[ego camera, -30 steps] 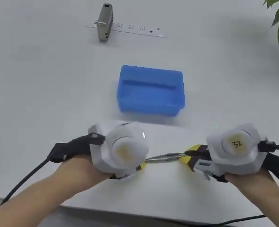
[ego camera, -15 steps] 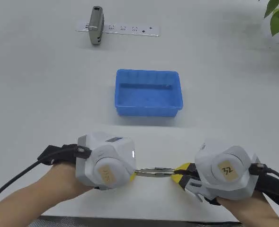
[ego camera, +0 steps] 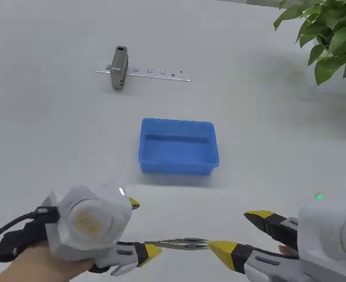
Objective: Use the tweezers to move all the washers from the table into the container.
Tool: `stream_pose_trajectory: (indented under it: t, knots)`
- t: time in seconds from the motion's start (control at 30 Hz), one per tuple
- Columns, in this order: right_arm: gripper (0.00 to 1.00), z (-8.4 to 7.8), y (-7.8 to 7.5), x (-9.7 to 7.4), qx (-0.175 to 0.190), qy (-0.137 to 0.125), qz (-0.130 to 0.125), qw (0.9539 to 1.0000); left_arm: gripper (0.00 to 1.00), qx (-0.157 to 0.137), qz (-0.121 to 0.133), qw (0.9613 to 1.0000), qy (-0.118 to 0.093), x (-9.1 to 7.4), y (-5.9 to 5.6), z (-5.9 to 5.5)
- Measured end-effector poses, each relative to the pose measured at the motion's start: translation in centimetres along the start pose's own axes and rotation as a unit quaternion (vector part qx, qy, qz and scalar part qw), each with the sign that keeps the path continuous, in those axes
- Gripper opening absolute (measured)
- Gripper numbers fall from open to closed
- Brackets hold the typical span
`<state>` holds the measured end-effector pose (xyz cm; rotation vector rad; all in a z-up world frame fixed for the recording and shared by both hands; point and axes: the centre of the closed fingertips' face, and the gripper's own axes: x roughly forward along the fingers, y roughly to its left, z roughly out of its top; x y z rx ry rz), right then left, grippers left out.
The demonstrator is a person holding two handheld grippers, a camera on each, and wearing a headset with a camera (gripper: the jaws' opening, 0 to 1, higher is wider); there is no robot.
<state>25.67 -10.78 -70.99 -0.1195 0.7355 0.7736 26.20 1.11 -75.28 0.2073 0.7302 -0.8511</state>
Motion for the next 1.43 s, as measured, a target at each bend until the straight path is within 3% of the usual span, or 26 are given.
stream_pose_trajectory:
  t: [0.03,0.07,0.13,0.17,0.23,0.3,0.37,0.4,0.57,0.67,0.73,0.8,1.03,1.23,1.33,1.4,1.43]
  knots:
    - [0.55,0.4,0.0,-0.4,0.001,-0.009,-0.004,1.0000,0.57,-0.038,0.012,0.9988,-0.027,-1.2,0.0,0.7]
    - [0.58,0.6,0.0,-0.7,0.003,-0.015,-0.006,0.9999,0.61,-0.086,0.025,0.9951,-0.044,-2.3,0.2,1.2]
    - [0.60,1.1,-0.2,-1.0,0.004,-0.026,-0.008,0.9996,0.73,-0.134,0.036,0.9884,-0.063,-3.5,0.3,1.7]
    - [0.61,1.2,-0.2,-1.1,0.006,-0.029,-0.010,0.9995,0.77,-0.168,0.051,0.9818,-0.072,-4.4,0.7,1.8]
    - [0.65,1.6,-0.6,-1.2,0.018,-0.043,-0.012,0.9988,0.80,-0.184,0.077,0.9751,-0.097,-5.6,1.6,2.4]
    - [0.69,1.7,-1.1,-1.2,0.027,-0.049,-0.015,0.9983,0.85,-0.207,0.101,0.9693,-0.087,-6.4,2.4,2.1]
    - [0.72,1.3,-1.6,-0.9,0.038,-0.044,-0.014,0.9982,0.93,-0.190,0.123,0.9701,-0.087,-6.9,3.2,2.1]
    - [0.72,0.7,-1.6,-0.7,0.047,-0.027,-0.009,0.9985,0.96,-0.186,0.136,0.9696,-0.083,-7.1,3.5,1.8]
    - [0.76,-0.1,-1.8,0.0,0.035,-0.017,-0.014,0.9992,0.99,-0.156,0.170,0.9705,-0.068,-7.7,3.7,1.2]
    - [0.74,0.3,-2.4,-0.2,0.019,-0.024,-0.034,0.9990,0.99,-0.154,0.180,0.9699,-0.056,-7.9,3.8,0.8]
    - [0.77,0.6,-2.6,-0.2,0.025,-0.029,-0.036,0.9986,0.99,-0.160,0.193,0.9667,-0.052,-8.3,4.2,0.5]
    - [0.78,0.7,-2.6,-0.2,0.027,-0.031,-0.033,0.9986,0.99,-0.177,0.197,0.9624,-0.062,-8.6,4.4,0.4]
    - [0.84,1.1,-2.2,0.0,0.024,-0.039,-0.041,0.9981,0.99,-0.206,0.195,0.9545,-0.093,-9.3,5.0,0.7]
    - [0.87,1.7,-1.7,0.0,0.016,-0.059,-0.046,0.9971,0.99,-0.193,0.209,0.9514,-0.118,-9.8,5.3,1.2]
    - [0.90,2.0,-1.7,-0.2,0.017,-0.070,-0.050,0.9961,0.99,-0.185,0.208,0.9494,-0.145,-10.1,5.3,2.2]
    - [0.92,2.2,-1.7,-0.2,0.017,-0.077,-0.051,0.9956,0.99,-0.178,0.218,0.9447,-0.168,-10.5,5.6,2.9]
    - [0.93,2.2,-1.7,-0.2,0.017,-0.077,-0.052,0.9955,0.99,-0.174,0.218,0.9447,-0.172,-10.6,5.5,3.1]
